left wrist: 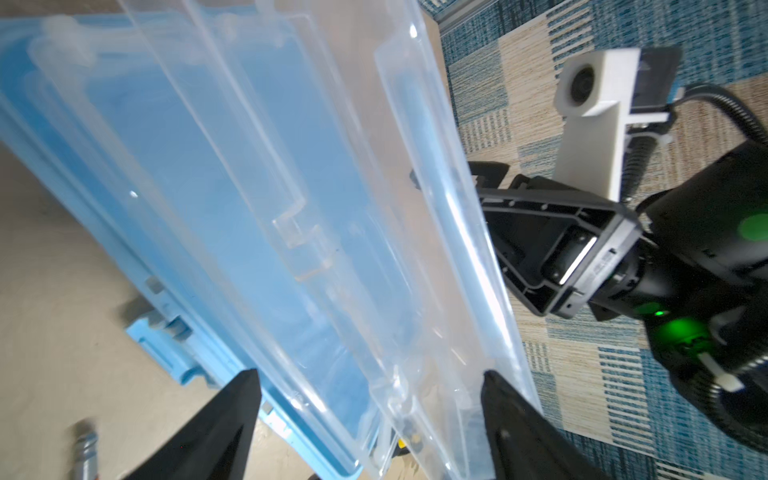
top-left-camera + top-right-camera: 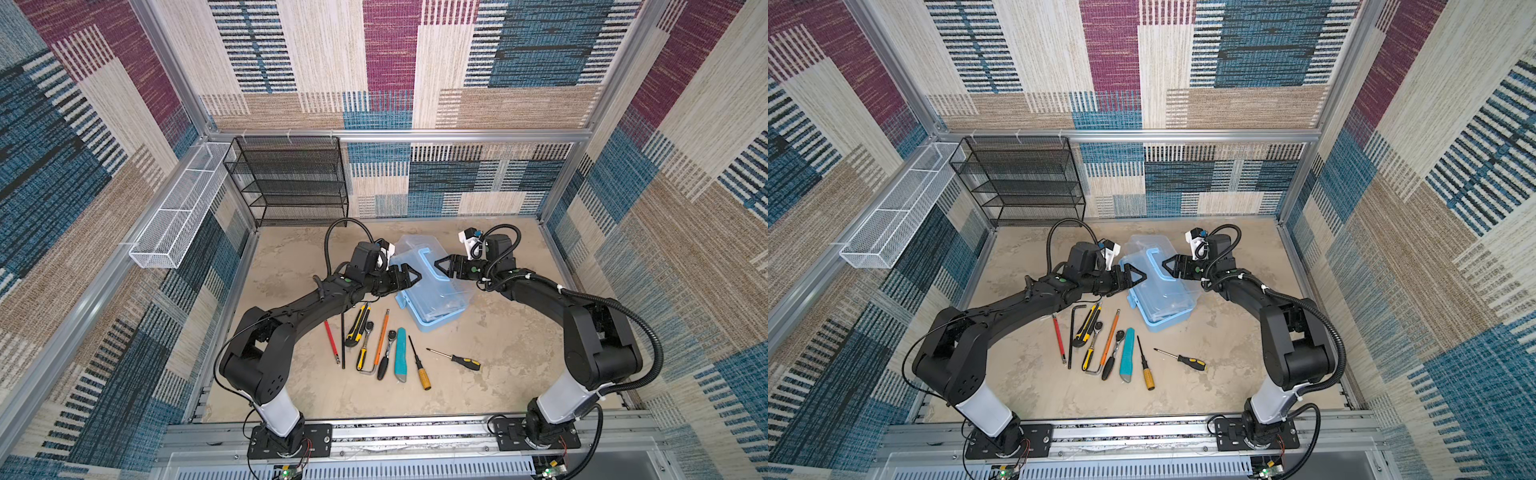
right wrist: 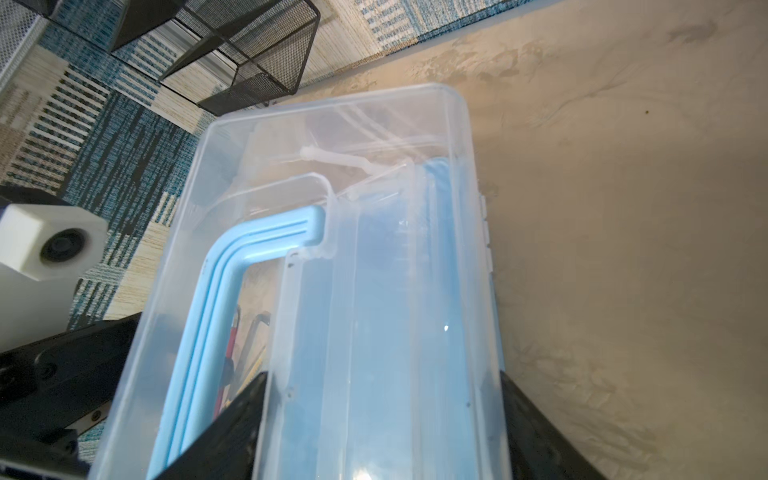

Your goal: Pack the tool kit

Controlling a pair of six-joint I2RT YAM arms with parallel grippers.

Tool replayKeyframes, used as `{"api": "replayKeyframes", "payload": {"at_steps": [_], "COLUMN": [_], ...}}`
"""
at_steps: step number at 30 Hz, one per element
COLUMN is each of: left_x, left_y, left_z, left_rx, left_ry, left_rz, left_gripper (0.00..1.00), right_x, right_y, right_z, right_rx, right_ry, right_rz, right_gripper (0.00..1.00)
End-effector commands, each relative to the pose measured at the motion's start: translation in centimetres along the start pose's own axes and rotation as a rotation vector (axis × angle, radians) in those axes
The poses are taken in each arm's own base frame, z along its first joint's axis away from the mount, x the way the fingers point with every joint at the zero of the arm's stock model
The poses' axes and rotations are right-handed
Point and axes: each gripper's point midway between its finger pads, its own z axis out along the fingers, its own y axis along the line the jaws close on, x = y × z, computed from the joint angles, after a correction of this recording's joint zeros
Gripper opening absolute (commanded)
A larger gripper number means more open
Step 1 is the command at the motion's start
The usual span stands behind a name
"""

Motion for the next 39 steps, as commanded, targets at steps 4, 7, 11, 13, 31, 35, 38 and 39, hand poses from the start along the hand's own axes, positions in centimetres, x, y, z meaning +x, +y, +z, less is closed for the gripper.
{"api": "replayKeyframes", "payload": {"at_steps": [4, 7, 11, 13, 31, 35, 38, 39], "left_x": [-1.4, -1.6, -1.9, -2.0, -4.2, -4.7, -5.0, -5.3], "left_y": [-3.1, -3.3, -3.7, -3.9, -5.9, -6.5, -6.6, -7.2], "left_z": [0.8, 1.1, 1.3, 1.4, 2.4, 2.6, 2.6, 2.4], "left_rx": [0.172, 0.2, 0.22, 0.229, 0.355, 0.385, 0.402, 0.43], "left_ry": [-0.013, -0.017, -0.023, -0.026, -0.053, -0.06, -0.064, -0.08], "left_rz": [-0.03, -0.052, -0.057, -0.061, -0.097, -0.104, -0.118, -0.102], "left_gripper": [0.81, 0.75, 0.7, 0.68, 0.47, 0.42, 0.39, 0.38], "right_x": [0.2, 0.4, 0.6, 0.6, 0.2, -0.1, -0.1, 0.0], "right_y": [1.1, 1.1, 1.1, 1.3, 2.1, 2.3, 2.3, 2.2], "right_z": [0.0, 0.1, 0.2, 0.2, -0.3, -0.5, -0.5, -0.4], "right_rx": [-0.066, -0.076, -0.095, -0.112, -0.15, -0.157, -0.155, -0.153], "right_ry": [-0.007, -0.006, -0.008, -0.011, -0.044, -0.055, -0.054, -0.052], "right_rz": [0.08, 0.094, 0.116, 0.129, 0.179, 0.181, 0.188, 0.191], "right_gripper": [0.68, 0.68, 0.69, 0.69, 0.75, 0.76, 0.8, 0.81]}}
